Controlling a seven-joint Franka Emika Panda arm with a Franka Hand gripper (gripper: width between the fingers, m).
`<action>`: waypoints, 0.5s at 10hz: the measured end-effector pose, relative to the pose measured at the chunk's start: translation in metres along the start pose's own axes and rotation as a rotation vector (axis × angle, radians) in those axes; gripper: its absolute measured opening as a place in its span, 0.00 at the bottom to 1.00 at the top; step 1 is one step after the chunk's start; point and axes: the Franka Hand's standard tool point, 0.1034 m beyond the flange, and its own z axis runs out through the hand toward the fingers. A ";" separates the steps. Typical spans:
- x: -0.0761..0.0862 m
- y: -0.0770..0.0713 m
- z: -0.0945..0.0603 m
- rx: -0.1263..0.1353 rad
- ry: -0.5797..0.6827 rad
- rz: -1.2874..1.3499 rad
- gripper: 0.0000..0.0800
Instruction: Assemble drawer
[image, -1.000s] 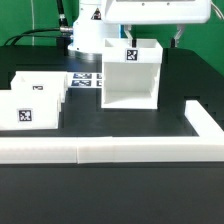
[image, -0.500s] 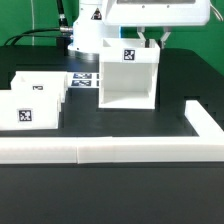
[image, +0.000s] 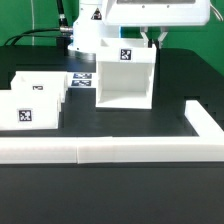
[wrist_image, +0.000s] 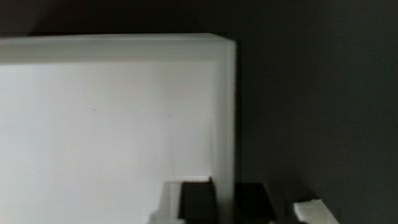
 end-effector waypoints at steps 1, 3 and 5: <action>0.000 0.000 0.000 0.000 0.000 0.000 0.04; 0.018 0.007 -0.001 0.006 0.012 -0.063 0.04; 0.057 0.008 -0.003 0.018 0.034 -0.071 0.05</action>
Offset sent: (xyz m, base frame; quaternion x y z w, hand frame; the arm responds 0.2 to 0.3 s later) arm 0.0588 -0.0113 -0.0032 0.0136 0.0032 -0.0307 0.9994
